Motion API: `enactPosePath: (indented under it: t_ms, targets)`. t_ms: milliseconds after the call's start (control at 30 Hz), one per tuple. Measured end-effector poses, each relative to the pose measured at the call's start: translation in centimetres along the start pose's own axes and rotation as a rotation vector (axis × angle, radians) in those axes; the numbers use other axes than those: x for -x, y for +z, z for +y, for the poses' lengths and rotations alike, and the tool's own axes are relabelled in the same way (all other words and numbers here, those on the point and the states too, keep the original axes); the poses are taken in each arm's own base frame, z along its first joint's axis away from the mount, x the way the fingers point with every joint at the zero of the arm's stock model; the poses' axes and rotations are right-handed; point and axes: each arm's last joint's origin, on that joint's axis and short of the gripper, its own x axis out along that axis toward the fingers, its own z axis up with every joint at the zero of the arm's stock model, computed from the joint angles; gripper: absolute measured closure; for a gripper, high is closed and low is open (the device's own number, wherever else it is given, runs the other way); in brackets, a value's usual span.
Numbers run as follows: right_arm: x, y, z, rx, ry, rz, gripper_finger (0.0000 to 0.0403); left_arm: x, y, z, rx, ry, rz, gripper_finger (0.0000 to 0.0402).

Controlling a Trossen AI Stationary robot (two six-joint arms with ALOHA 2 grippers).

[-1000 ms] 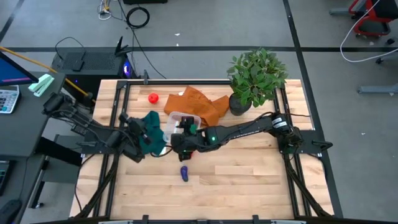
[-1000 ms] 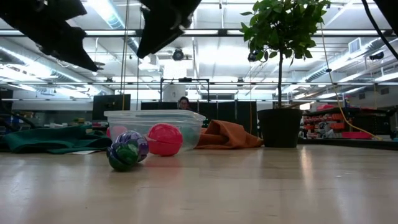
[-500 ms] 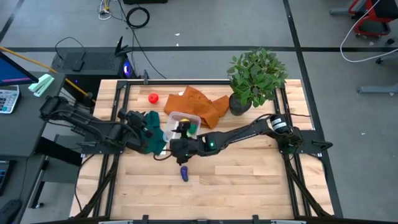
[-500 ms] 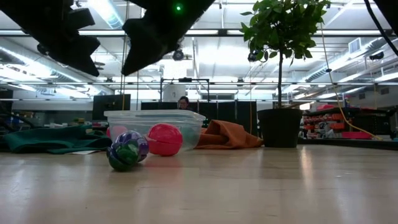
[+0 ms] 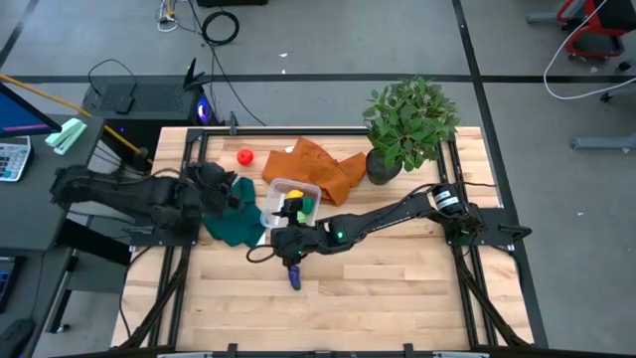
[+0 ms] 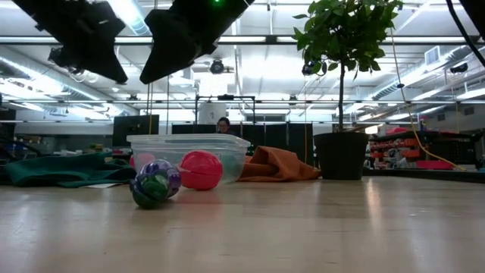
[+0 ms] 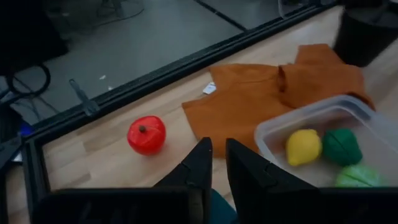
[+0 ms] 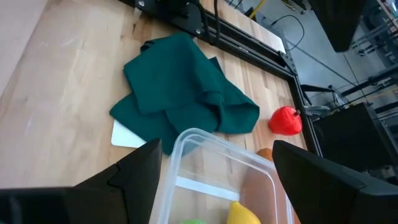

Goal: Pick and placing Produce into tupperware
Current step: Put the red apple into the transparent bin

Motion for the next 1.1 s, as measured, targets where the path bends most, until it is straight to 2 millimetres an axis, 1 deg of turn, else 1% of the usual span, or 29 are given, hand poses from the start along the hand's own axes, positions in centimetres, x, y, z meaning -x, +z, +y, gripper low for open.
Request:
enactPosePath:
  t_ms: [167, 300, 400, 500, 633, 767, 867, 967, 1100]
  targets:
    - [0.0, 0.0, 0.1, -0.004, 0.001, -0.001, 0.0136, -2.3, 1.7, 1.3, 0.024, 0.006, 0.077, 0.0340]
    - [0.0, 0.1, 0.1, -0.006, 0.001, -0.004, 0.0136, -4.4, 3.1, 2.6, 0.064, -0.048, 0.121, 0.0318]
    - [0.0, 0.1, 0.0, -0.018, -0.007, -0.003, 0.0136, -5.7, 3.9, 4.0, 0.094, -0.045, 0.140, 0.0301]
    - [-0.1, 0.0, -0.2, -0.029, -0.010, -0.002, 0.0136, -7.2, 3.9, 5.3, 0.127, -0.040, 0.207, 0.0287]
    - [-0.3, -0.1, -0.4, -0.034, -0.016, 0.001, 0.0136, -9.7, 3.9, 6.4, 0.164, -0.044, 0.281, 0.0272]
    - [-0.3, -0.1, -0.5, -0.037, -0.017, 0.002, 0.0136, -12.3, 3.5, 6.9, 0.166, -0.055, 0.342, 0.0252]
    - [-0.3, -0.1, -0.5, -0.036, -0.015, 0.005, 0.0136, -13.7, 3.7, 7.3, 0.140, -0.059, 0.402, 0.0233]
    - [-0.3, -0.1, -0.5, -0.037, -0.010, 0.007, 0.0136, -14.5, 4.7, 7.6, 0.088, -0.047, 0.466, 0.0211]
    - [-0.3, -0.2, -0.5, -0.035, -0.007, 0.009, 0.0136, -14.9, 7.7, 7.7, 0.037, -0.042, 0.510, 0.0178]
